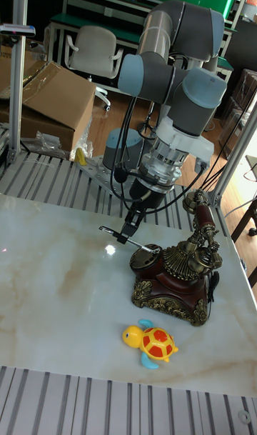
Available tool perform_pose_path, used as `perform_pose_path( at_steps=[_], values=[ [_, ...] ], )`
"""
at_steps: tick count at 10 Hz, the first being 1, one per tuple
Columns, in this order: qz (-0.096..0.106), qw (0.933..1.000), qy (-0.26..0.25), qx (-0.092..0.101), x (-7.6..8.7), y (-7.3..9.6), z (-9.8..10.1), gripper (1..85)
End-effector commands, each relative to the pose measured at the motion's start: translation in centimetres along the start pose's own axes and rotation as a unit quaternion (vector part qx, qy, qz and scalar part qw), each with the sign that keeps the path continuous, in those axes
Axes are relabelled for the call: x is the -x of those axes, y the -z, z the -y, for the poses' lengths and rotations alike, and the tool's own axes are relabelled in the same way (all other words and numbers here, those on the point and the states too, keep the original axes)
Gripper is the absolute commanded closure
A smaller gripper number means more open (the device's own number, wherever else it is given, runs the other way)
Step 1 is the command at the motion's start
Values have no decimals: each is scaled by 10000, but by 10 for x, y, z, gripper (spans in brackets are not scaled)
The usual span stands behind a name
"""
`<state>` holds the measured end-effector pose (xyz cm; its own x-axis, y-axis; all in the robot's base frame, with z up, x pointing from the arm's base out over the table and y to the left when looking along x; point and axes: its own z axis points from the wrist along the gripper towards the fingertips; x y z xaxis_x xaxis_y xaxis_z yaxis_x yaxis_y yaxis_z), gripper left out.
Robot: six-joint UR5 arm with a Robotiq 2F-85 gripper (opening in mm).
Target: Dial a number on an old rotary phone
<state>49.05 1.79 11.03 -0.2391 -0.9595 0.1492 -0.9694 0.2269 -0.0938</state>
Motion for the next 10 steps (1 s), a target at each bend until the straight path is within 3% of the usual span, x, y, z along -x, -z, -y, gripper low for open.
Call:
perform_pose_path(
  at_steps=[1, 10],
  values=[
    [83, 9999, -50, 38, 2, 0, -2, 843],
    [62, 9999, 59, 56, 3, -2, 3, 843]
  ],
)
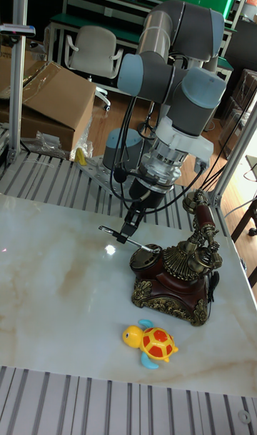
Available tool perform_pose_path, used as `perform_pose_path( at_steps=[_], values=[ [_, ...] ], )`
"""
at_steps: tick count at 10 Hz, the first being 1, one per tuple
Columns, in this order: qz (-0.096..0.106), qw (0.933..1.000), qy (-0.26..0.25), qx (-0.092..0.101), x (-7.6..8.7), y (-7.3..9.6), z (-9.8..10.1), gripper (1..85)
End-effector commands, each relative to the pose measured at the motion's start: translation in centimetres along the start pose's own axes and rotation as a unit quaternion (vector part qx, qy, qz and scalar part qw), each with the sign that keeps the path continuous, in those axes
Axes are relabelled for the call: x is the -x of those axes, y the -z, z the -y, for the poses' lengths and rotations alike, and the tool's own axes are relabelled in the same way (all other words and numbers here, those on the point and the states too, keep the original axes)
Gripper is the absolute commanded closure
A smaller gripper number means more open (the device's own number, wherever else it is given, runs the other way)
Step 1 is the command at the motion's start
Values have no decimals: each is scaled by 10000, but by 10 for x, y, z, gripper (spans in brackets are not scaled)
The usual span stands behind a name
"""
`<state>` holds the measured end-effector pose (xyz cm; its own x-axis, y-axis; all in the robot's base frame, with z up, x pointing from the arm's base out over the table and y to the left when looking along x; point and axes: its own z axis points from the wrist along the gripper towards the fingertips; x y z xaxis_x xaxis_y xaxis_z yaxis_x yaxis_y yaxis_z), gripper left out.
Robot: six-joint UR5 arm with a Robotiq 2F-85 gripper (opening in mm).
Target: Dial a number on an old rotary phone
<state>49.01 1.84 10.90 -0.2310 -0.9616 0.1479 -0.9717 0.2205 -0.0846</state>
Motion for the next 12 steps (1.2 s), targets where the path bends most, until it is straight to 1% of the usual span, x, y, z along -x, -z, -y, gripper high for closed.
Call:
perform_pose_path(
  at_steps=[1, 2, 4, 5, 7, 8, 12],
  values=[
    [88, 10000, 32, 31, 4, -3, 5, 843],
    [105, 9999, 39, 58, 5, -4, 7, 843],
    [4, 9999, 112, 51, 3, -2, 15, 843],
    [-2, 9999, 151, 42, 1, -4, 19, 843],
    [-15, 9998, 198, 31, -4, -8, 27, 843],
    [-39, 9998, 207, -6, -6, -12, 32, 843],
    [34, 9999, 128, -84, -1, -27, 43, 843]
  ],
)
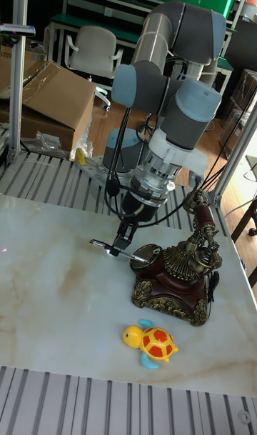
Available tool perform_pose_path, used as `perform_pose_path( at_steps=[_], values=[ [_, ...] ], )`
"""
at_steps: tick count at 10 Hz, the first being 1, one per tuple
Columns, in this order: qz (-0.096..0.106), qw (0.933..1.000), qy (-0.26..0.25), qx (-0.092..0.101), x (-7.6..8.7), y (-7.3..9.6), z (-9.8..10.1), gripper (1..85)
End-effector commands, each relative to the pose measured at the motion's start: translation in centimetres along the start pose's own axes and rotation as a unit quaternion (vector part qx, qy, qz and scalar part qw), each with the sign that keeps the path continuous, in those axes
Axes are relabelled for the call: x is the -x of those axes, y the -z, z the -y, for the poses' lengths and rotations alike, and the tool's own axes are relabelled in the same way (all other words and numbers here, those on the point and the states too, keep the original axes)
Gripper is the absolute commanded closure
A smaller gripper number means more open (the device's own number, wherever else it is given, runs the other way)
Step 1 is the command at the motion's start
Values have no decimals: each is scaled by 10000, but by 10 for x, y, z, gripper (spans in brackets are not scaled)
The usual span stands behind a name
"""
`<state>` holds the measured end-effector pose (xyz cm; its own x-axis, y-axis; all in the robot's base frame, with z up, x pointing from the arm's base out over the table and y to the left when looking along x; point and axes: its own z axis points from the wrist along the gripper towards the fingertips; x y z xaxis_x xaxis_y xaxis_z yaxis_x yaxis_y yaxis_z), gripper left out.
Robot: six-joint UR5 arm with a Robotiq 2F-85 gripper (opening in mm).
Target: Dial a number on an old rotary phone
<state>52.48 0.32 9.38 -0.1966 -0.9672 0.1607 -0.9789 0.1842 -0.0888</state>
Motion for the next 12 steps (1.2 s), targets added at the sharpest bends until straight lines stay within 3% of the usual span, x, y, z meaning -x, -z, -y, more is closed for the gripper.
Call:
perform_pose_path(
  at_steps=[1, 6, 9, 12],
  values=[
    [81, 9999, -68, -28, 3, -9, 8, 843],
    [143, 9997, -217, 18, 4, 21, -8, 843],
    [240, 9993, -277, -22, 9, 23, -15, 843],
    [186, 9994, -304, -26, 5, 30, -25, 843]
  ],
)
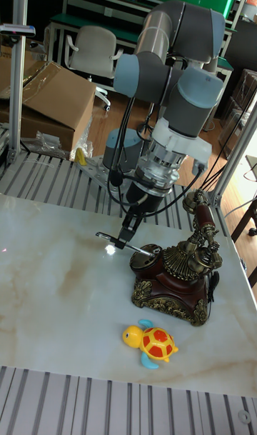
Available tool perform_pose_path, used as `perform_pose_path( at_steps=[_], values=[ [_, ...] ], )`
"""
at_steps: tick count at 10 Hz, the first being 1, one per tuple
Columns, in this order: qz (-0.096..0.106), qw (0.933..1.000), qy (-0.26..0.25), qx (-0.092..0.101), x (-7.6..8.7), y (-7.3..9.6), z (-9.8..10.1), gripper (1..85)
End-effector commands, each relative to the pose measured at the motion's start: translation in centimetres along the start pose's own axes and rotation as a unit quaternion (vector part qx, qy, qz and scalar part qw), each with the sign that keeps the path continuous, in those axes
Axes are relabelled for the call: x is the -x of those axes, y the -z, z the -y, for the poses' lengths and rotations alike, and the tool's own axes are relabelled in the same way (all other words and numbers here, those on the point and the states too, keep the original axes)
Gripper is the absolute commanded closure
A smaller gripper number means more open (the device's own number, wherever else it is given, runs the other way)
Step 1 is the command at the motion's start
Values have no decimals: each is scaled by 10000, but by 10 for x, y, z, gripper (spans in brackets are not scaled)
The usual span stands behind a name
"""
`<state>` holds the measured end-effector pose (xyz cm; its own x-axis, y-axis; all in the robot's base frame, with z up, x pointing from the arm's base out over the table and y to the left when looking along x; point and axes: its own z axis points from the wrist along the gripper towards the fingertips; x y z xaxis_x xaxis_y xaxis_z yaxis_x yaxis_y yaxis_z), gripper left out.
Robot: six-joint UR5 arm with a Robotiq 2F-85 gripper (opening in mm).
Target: Dial a number on an old rotary phone
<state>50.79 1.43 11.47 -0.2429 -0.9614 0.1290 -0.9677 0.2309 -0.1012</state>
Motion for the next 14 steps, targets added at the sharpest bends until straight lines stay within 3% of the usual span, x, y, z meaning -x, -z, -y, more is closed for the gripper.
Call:
perform_pose_path(
  at_steps=[1, 4, 7, 8, 10, 12, 14],
  values=[
    [71, 10000, -44, 7, 1, 4, -12, 843],
    [-116, 9999, -77, -34, -5, -2, -16, 843],
    [-131, 9997, -224, 24, 2, -1, -21, 843],
    [-251, 9992, -302, 28, 1, -2, -24, 843],
    [-306, 9987, -406, 25, 6, -3, -28, 843],
    [-540, 9971, -537, 52, -2, -3, -32, 843],
    [-440, 9976, -508, 173, 4, -3, -39, 843]
  ],
)
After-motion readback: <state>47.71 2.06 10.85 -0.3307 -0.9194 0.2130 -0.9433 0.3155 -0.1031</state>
